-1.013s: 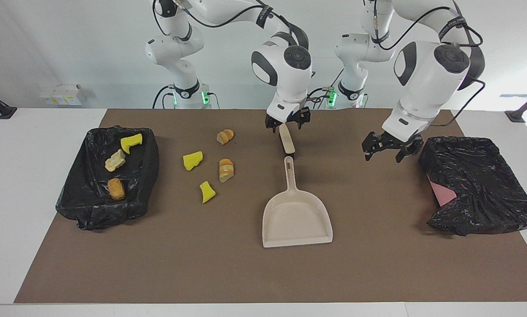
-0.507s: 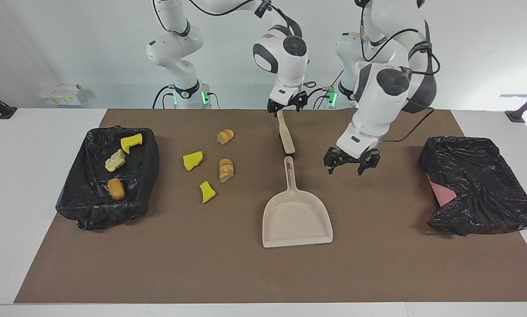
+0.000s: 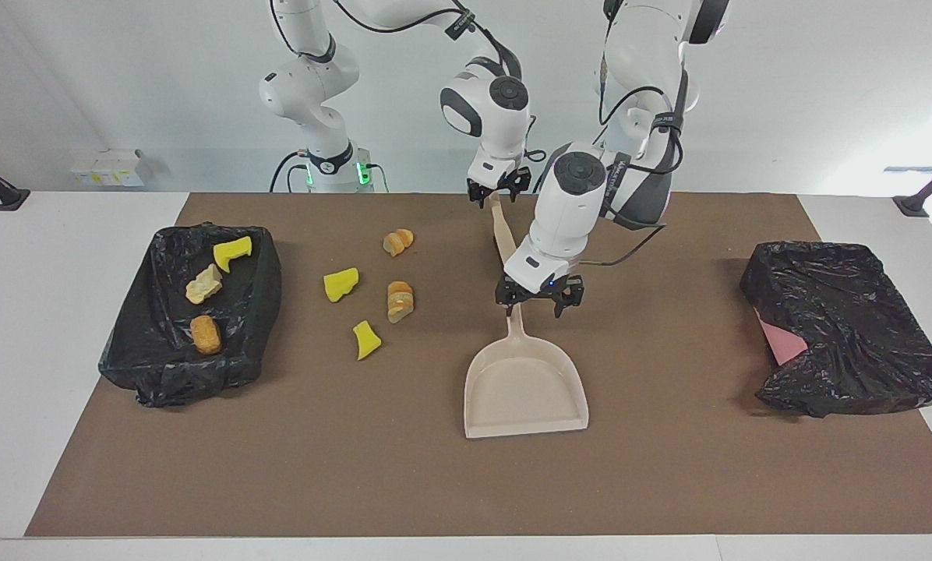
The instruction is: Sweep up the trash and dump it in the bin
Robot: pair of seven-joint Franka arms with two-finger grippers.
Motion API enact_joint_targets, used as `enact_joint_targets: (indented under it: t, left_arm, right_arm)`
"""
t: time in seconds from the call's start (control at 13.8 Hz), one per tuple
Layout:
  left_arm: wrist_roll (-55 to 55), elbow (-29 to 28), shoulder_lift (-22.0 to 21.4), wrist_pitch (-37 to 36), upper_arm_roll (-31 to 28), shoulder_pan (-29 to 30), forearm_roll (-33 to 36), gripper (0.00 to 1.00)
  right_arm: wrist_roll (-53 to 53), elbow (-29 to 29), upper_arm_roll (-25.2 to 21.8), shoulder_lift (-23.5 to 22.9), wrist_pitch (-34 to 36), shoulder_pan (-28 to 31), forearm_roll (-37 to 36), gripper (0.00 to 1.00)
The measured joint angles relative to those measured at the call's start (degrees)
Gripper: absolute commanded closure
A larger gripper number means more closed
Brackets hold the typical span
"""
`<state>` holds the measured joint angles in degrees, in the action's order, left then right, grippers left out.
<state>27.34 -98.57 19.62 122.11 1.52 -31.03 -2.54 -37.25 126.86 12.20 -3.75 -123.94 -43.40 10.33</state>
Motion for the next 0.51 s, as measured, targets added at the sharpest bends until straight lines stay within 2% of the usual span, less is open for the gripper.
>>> enact_joint_targets:
  t: [0.14,0.22,0.29,0.36,0.43,0.51]
  left_arm:
    - [0.84,-1.03,0.25,0.95,0.01,-0.98,0.00,0.00]
    - [1.37,-1.55,0.45,1.78,0.00,-1.49,0.00,0.10]
    - [1.83,-2.01,0.78,2.48,0.04,-1.87,0.00,0.27]
    - [2.22,-2.36,1.05,2.81,0.04,-2.10,0.00,0.40]
    - [2.93,-2.58,1.25,2.83,0.02,-2.25,0.00,0.49]
    - [3.68,-2.90,1.32,2.83,0.03,-2.41,0.00,0.74]
  right_arm:
    - [0.00,0.78,0.01,0.48,0.00,-0.03,0.06,0.26]
    - [0.00,0.95,0.01,0.54,0.00,-0.03,0.08,0.31]
    - [0.00,1.07,0.01,0.54,0.00,-0.03,0.10,0.40]
    - [0.00,1.16,0.01,0.54,0.00,-0.03,0.10,0.49]
    - [0.00,1.19,0.01,0.54,0.00,-0.04,0.11,0.63]
    - [0.00,1.21,0.02,0.54,0.00,-0.05,0.12,0.80]
